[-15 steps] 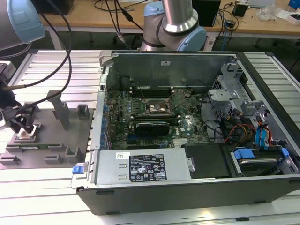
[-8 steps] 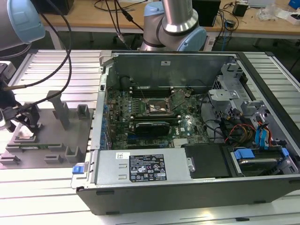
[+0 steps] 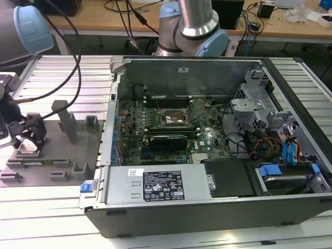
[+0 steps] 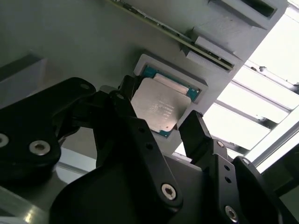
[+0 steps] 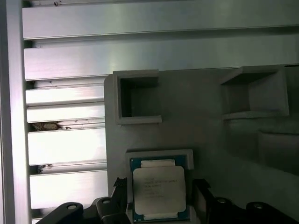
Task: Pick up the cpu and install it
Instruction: 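Pick up the cpu and move it towards the insertion slot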
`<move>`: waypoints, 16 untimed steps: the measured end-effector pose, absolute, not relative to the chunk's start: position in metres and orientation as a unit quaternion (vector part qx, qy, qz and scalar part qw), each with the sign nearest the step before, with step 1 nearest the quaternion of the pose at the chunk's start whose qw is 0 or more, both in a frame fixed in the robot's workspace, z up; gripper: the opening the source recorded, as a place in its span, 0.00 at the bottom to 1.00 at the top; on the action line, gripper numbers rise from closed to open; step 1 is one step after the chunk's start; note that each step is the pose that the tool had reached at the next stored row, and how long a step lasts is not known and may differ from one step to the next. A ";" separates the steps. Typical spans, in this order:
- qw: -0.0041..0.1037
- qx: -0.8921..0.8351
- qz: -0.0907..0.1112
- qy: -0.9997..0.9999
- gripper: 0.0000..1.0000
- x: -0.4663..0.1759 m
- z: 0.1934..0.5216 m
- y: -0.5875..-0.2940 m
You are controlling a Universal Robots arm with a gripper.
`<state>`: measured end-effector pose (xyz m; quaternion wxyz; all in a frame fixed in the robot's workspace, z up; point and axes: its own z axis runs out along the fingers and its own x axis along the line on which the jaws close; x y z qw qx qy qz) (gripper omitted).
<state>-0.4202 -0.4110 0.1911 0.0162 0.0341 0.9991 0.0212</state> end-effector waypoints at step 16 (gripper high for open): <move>0.016 0.033 0.021 0.999 0.66 -0.420 0.188 -0.410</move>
